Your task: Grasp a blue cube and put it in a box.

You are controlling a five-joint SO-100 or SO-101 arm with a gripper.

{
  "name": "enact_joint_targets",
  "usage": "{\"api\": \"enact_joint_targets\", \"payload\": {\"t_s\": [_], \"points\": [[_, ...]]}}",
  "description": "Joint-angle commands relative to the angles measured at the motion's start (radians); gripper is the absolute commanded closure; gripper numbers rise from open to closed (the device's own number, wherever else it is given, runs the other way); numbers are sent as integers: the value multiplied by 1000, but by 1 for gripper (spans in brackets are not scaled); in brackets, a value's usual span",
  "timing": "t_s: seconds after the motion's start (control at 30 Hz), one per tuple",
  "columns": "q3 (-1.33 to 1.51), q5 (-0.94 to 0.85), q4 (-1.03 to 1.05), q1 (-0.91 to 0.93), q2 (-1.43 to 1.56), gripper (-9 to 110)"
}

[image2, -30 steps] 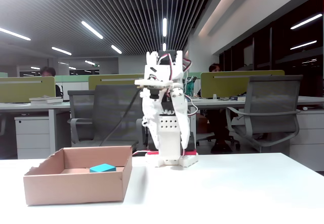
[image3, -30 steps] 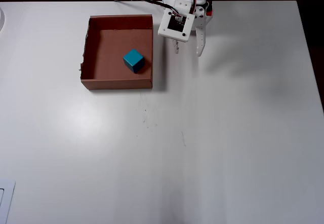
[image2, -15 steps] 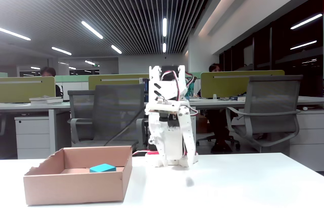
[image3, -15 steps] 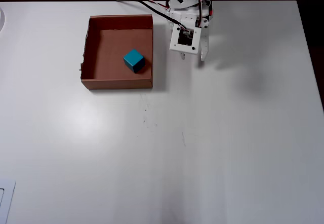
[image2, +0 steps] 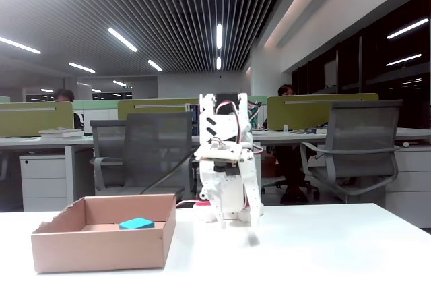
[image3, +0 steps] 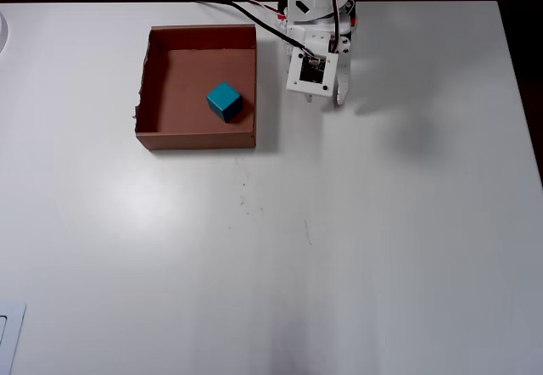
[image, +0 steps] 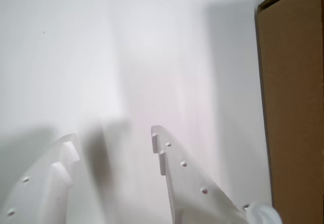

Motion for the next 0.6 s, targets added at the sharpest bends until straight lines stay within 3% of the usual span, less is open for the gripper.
{"api": "enact_joint_targets", "payload": {"t_s": [0.0, 0.57], "points": [[-6, 2, 9, -8, 0, 83], [-6, 2, 9, 0, 0, 77]]}}
